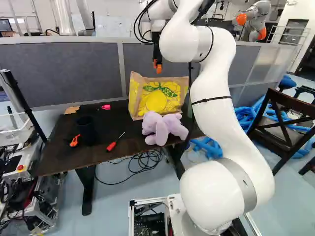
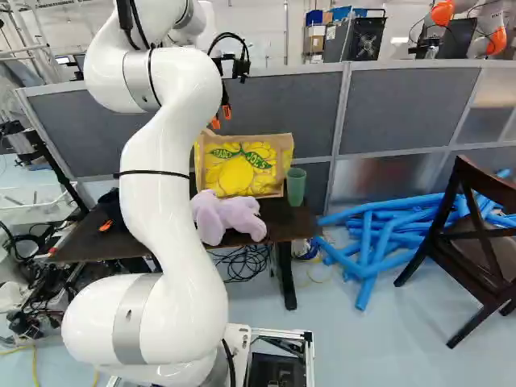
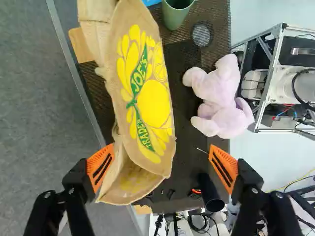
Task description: Pick up the bag on the ground and place it on the table
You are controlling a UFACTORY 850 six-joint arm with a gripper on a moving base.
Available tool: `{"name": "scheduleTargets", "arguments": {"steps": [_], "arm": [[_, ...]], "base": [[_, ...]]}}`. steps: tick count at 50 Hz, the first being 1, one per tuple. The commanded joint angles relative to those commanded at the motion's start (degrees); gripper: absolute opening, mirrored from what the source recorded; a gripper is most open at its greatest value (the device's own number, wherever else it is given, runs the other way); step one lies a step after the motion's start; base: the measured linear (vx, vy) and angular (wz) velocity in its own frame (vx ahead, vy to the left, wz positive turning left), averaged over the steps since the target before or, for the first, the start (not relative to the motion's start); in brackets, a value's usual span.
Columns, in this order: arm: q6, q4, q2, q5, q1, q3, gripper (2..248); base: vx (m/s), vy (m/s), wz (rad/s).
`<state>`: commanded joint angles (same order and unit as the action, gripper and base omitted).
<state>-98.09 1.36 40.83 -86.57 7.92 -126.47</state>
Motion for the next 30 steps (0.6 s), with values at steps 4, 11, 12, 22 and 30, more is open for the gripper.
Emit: {"name": "scheduleTargets", "arguments": {"steps": [4, 11, 12, 22, 30], "arm": [[0.0, 0.0, 0.0, 0.0, 0.0, 0.0, 247], [0.0, 0.0, 0.0, 0.0, 0.0, 0.0, 247], [0.0, 0.0, 0.0, 0.0, 0.0, 0.0, 247], [0.0, 0.0, 0.0, 0.0, 0.0, 0.0, 247], [0.0, 0.0, 0.0, 0.0, 0.0, 0.0, 247]], "base": [[-0.189, -0.003, 0.005], [-0.191, -0.003, 0.008], [-0.216, -0.004, 0.002], [-0.202, -0.001, 0.008], [-0.206, 0.0, 0.008]]}}
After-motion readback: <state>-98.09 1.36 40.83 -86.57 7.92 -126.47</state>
